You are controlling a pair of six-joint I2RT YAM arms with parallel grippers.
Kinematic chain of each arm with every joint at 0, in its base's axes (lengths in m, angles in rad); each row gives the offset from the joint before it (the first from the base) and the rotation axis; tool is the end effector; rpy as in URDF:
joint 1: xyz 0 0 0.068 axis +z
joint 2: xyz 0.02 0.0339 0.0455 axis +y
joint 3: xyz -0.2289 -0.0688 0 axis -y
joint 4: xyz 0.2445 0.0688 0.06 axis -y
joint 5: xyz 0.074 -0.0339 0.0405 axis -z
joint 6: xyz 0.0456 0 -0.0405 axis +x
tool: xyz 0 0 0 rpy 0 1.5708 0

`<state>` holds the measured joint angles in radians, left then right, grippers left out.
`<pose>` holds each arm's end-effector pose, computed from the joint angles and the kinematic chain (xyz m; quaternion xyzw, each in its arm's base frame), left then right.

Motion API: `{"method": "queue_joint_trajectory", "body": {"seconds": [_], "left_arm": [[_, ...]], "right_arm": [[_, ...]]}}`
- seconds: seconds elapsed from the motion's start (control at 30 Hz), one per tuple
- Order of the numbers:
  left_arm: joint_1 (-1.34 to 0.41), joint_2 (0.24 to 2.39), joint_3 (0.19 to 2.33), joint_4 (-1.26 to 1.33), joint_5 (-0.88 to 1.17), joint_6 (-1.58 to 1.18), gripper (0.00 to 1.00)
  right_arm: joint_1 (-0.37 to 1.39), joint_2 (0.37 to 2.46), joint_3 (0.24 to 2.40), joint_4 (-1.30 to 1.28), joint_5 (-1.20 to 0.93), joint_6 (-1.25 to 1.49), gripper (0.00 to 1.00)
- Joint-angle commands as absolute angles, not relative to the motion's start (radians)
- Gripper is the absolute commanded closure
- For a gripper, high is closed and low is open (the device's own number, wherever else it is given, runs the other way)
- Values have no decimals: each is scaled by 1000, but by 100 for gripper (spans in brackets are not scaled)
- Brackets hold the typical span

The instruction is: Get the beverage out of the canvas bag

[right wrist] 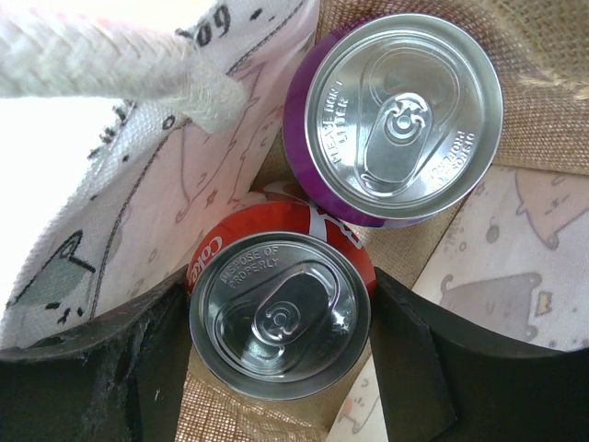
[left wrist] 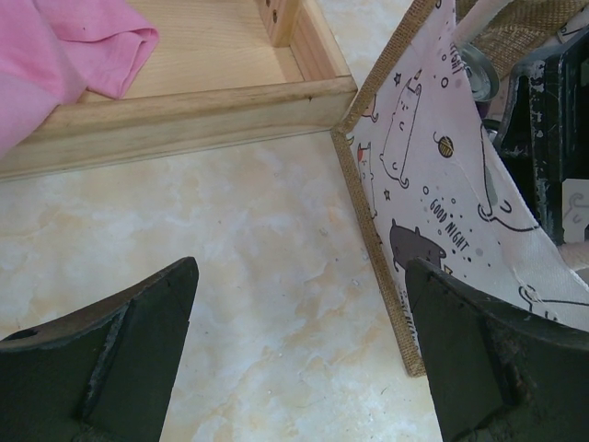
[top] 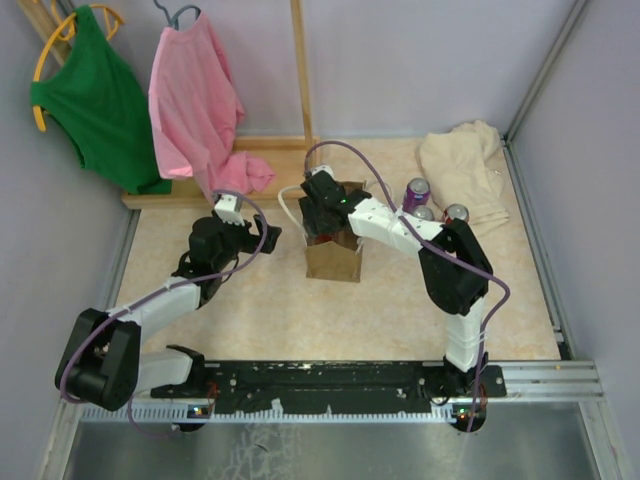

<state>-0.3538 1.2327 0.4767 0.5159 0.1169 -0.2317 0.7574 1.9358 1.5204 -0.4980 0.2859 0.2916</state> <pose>0.2599 -0.1017 0.1770 0.0839 0.7817 -0.2219 0.5768 0.3152 0.2803 0.1903 -0.1715 0.9221 0.0433 0.3441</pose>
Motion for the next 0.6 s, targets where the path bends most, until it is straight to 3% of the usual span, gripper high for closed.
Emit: {"method": "queue_joint_trajectory", "body": {"seconds": [0.0, 0.57], "left_arm": [[-365, 1232, 491, 540, 132, -236, 0], [-364, 1229, 498, 536, 126, -234, 0]], "right_arm": [[758, 1924, 1520, -455, 332, 280, 100], [758, 1711, 1518, -412, 364, 234, 100]]}}
